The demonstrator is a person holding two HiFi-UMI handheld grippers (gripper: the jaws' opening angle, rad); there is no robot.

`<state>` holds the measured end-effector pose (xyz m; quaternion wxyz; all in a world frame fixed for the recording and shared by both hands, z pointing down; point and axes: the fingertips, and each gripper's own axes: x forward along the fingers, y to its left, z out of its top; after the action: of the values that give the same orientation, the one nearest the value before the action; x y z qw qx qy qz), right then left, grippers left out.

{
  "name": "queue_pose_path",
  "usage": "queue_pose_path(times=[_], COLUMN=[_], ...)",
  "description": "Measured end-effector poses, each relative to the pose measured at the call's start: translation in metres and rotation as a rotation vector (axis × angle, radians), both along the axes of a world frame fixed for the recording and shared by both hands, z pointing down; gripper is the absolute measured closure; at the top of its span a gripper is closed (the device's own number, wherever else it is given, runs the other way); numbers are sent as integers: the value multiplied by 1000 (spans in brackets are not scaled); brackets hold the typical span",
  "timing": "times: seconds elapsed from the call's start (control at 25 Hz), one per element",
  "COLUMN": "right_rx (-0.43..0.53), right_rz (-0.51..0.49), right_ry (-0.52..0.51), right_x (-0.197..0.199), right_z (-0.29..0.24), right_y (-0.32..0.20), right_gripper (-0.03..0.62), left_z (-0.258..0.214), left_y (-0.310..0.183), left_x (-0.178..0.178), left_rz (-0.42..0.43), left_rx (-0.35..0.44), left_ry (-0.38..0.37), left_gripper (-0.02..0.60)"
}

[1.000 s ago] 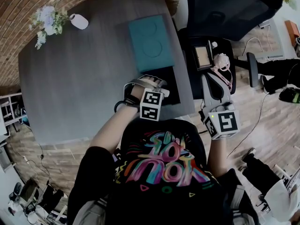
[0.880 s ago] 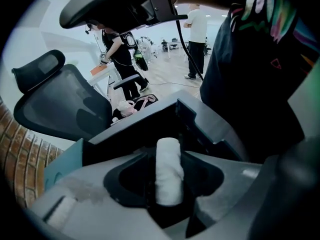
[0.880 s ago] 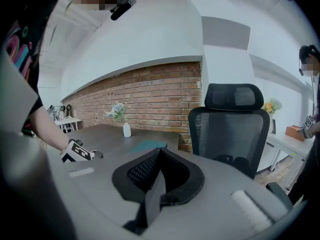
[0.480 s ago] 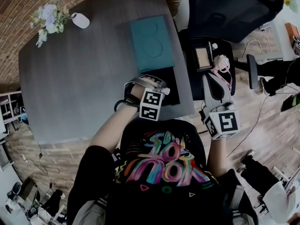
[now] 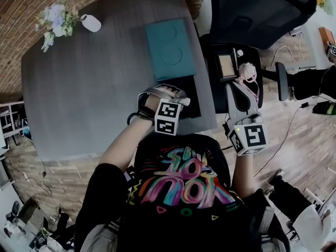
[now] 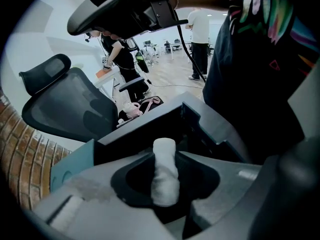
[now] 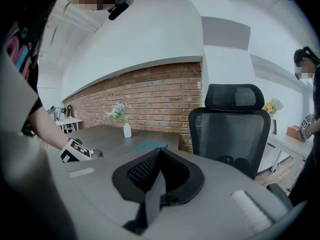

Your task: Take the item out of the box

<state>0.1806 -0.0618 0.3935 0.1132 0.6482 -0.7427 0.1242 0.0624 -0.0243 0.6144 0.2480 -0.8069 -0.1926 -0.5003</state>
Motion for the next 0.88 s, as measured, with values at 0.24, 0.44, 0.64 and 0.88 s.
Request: queue_pose_path(times=[0.24, 0.44, 0.64, 0.88], right_rx=[1, 13, 24, 30], right_rz=[-30, -76, -124, -176], right_ry=[6, 11, 11, 8], right_x=[-6, -16, -29, -46], right_z=[-2, -6, -7, -9], right_y=[-6, -17, -27, -39], right_gripper=[594, 594, 594, 594], left_z=[-14, -31, -53, -84], left_y=[-11, -20, -34, -56], left_x=[-2, -6, -13, -28], left_rz=[-77, -163, -261, -392], left_rx=[-8, -33, -35, -19], left_ry=[39, 95, 171, 269], left_gripper=[454, 454, 454, 454])
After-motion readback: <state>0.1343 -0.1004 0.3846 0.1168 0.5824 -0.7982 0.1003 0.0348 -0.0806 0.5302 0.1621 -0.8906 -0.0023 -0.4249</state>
